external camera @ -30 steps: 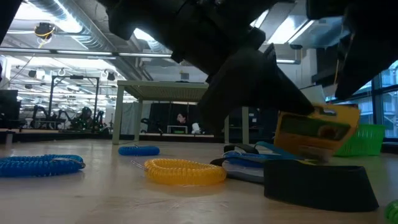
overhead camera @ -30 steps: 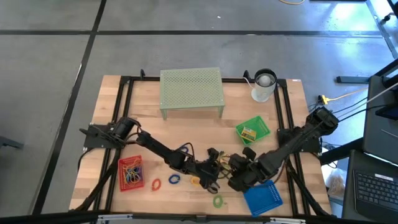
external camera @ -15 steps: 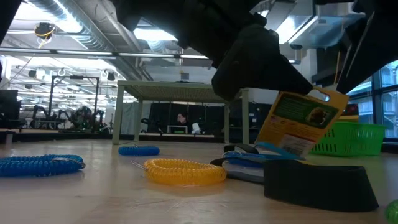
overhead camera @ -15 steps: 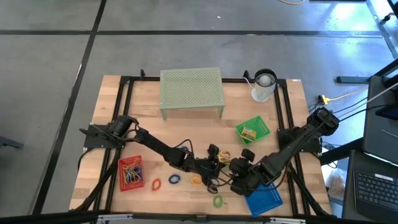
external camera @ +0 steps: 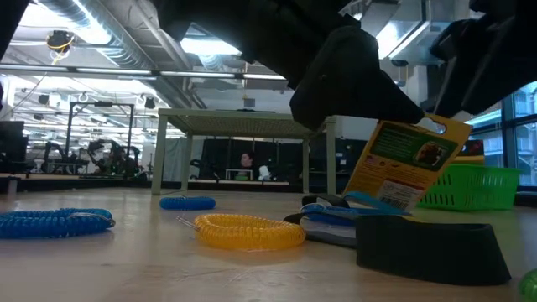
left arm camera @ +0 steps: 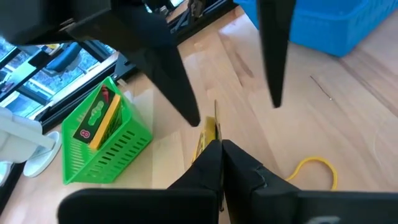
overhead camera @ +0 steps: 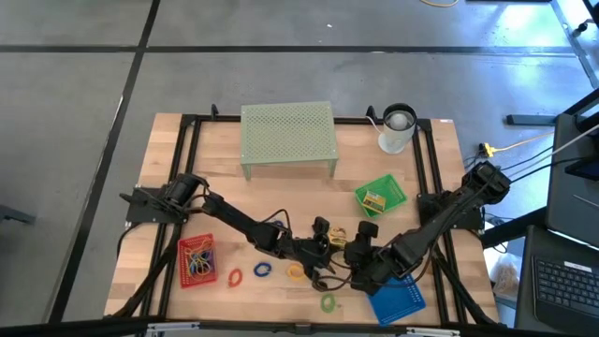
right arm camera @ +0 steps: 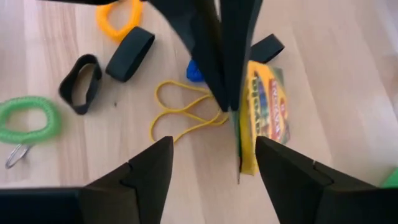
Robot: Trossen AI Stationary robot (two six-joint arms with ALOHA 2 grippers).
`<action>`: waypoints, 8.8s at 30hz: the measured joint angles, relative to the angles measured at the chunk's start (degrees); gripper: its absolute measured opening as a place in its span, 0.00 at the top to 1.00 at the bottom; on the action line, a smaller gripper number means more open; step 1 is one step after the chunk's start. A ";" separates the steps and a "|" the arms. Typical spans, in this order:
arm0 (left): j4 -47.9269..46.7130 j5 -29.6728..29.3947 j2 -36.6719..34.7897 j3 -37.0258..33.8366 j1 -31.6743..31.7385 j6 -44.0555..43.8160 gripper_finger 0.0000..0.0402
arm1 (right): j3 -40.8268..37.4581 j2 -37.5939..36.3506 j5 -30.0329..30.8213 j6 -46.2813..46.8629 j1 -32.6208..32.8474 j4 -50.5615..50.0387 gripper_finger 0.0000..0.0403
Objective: Pick & Place Office Desk Supplies
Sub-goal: Put the crayon box into the green bin, then put the black rubber band into the red bin
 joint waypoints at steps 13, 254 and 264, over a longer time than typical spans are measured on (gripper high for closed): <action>5.59 0.34 -0.02 0.00 -0.02 -0.18 0.99 | 0.09 0.37 2.14 3.54 -0.15 -0.30 0.56; -27.83 -6.73 -13.11 0.00 -12.35 -32.44 0.67 | 3.61 5.16 -11.14 -28.03 -9.05 28.72 0.98; -27.73 -7.40 -13.11 0.00 -11.45 -32.90 0.73 | 3.61 5.16 -10.86 -27.09 -9.07 28.68 0.98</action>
